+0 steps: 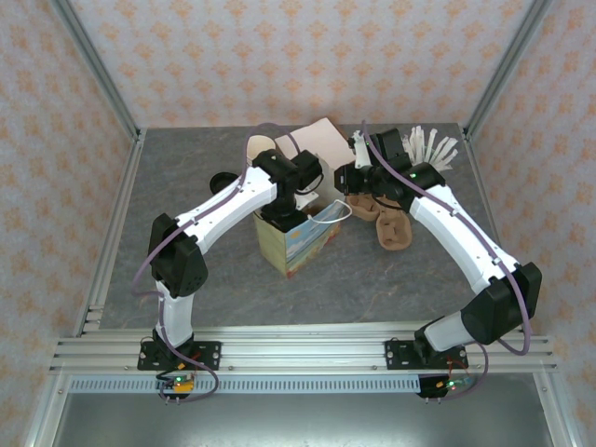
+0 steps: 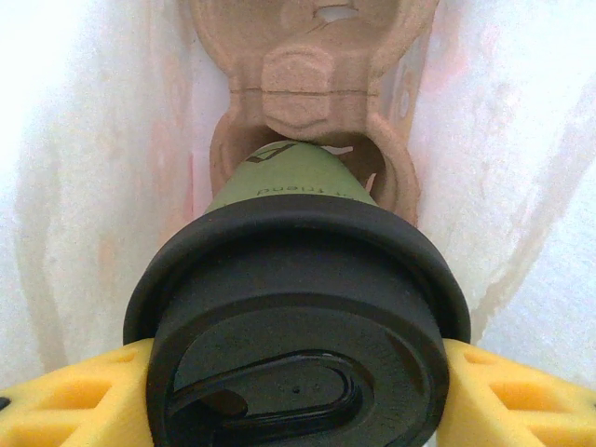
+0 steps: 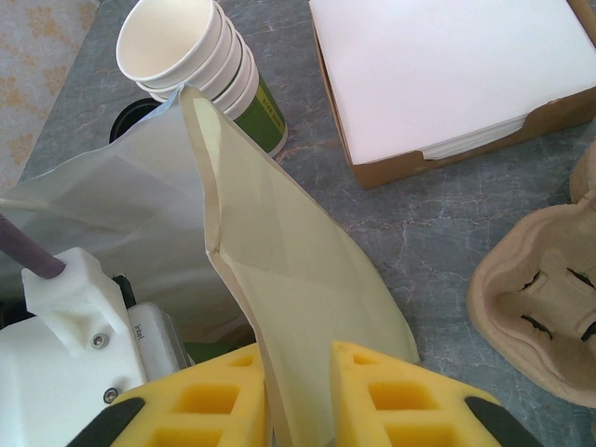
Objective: Pack the takeout coffee
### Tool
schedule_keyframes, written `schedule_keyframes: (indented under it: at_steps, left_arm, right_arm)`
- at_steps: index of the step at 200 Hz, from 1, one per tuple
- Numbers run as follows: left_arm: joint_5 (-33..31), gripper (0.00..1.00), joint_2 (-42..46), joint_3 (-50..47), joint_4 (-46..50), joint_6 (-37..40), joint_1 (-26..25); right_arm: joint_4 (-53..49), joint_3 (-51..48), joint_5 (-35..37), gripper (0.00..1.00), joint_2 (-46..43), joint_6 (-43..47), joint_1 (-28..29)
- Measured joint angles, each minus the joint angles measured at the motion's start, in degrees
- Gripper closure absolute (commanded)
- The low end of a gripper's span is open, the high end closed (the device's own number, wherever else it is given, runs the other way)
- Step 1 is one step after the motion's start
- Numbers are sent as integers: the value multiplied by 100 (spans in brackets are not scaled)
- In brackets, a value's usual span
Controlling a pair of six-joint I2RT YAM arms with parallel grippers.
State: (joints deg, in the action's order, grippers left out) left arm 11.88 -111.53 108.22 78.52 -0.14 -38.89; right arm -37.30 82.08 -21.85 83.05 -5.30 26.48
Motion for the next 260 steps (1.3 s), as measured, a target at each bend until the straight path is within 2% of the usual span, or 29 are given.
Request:
schedule_keyframes:
  at_steps: [260]
  left_arm:
    - [221,67,37,7,2,33,118]
  right_arm:
    - [-2,0,87,78,2,0,26]
